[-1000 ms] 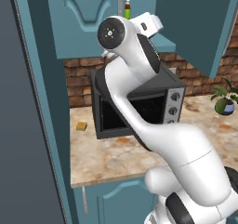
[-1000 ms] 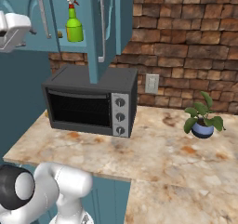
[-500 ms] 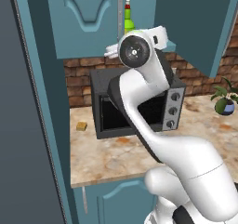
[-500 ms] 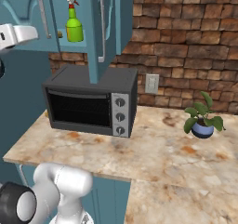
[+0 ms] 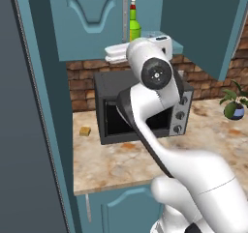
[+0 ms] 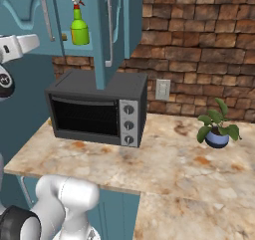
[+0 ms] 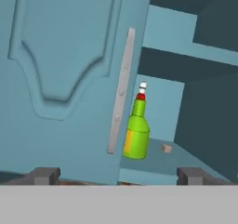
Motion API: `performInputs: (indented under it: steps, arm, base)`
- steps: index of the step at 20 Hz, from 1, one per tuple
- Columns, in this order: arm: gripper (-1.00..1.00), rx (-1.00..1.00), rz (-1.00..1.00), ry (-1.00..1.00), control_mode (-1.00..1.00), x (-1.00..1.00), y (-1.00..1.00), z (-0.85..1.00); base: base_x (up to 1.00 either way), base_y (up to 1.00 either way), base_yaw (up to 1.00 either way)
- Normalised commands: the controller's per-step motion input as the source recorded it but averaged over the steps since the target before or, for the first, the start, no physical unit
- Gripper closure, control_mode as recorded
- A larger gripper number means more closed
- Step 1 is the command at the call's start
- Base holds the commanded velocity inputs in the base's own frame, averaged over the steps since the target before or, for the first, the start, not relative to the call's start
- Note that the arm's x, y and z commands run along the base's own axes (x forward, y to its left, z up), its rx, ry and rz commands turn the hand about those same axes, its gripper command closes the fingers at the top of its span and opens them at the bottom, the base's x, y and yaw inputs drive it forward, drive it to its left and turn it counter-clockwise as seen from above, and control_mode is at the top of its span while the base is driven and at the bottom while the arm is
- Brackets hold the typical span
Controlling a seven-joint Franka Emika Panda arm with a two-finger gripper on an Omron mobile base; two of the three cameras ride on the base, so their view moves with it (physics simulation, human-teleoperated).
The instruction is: Pick the sponge and spray from the cabinet and place them on the counter.
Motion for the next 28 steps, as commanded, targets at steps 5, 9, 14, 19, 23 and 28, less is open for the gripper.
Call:
performInputs:
  steps: [5, 9, 14, 19, 23, 28]
  arm:
    - [-1.00, 0.00, 0.09, -0.26, -1.00, -0.16, 0.08, 0.10]
    - [-1.00, 0.02, 0.02, -0.26, -1.00, -0.08, 0.00, 0.22]
    - [-1.00, 0.04, 0.02, -0.19, -1.00, 0.00, 0.00, 0.13]
    - [-1.00, 0.06, 0.00, -0.10, -1.00, -0.02, 0.00, 0.20]
    - [-1.00, 0.08, -0.01, 0.04, -1.00, 0.00, 0.00, 0.17]
    - [-1.00, 0.10, 0.00, 0.16, -1.00, 0.00, -0.04, 0.12]
  base:
    - [0.00, 0.00, 0.00]
    - [0.00, 0.00, 0.00]
    - [0.00, 0.00, 0.00]
    - [0.00, 0.00, 0.00]
    - [0.00, 0.00, 0.00]
    - [0.00, 0.00, 0.00]
